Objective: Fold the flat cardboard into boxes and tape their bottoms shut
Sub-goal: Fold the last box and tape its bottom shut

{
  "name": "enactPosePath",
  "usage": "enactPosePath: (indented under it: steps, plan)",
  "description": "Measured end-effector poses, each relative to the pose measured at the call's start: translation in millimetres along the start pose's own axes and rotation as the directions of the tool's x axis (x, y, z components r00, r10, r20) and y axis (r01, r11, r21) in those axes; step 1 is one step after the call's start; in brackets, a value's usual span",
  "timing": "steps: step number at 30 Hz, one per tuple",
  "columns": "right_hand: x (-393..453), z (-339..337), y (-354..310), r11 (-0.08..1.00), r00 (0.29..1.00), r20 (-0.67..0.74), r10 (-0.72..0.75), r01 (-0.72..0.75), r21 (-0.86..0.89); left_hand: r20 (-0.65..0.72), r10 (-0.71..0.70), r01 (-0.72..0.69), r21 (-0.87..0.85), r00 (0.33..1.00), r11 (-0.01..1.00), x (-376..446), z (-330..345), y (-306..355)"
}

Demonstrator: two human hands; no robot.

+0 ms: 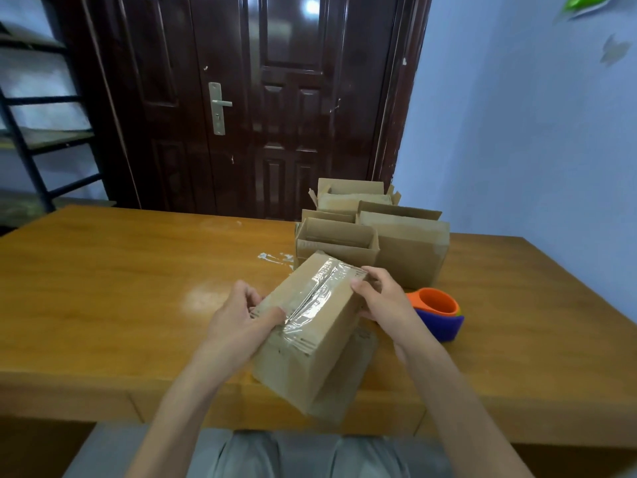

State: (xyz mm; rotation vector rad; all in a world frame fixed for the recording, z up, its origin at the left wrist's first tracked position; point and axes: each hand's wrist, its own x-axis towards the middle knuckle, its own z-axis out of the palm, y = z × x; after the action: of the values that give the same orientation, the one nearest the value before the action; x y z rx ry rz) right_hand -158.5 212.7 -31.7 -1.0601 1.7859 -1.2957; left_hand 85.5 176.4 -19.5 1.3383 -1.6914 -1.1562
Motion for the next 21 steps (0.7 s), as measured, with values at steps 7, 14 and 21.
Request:
enactPosePath:
  steps: [7,14,21]
  plan:
    - [12,24,-22,0.999,1.000,0.003,-0.006,0.006,0.041,-0.153,0.195,-0.214,-0.121,0.969,0.969,-23,49,-13]
    - [19,24,-40,0.995,0.999,0.046,0.024,-0.020,-0.102,-0.186,0.119,-0.179,-0.346,0.975,0.921,-24,76,1]
    - [0,23,-44,0.997,0.986,0.161,0.047,-0.036,-0.071,-0.211,0.088,-0.169,-0.407,0.974,0.898,-17,85,3]
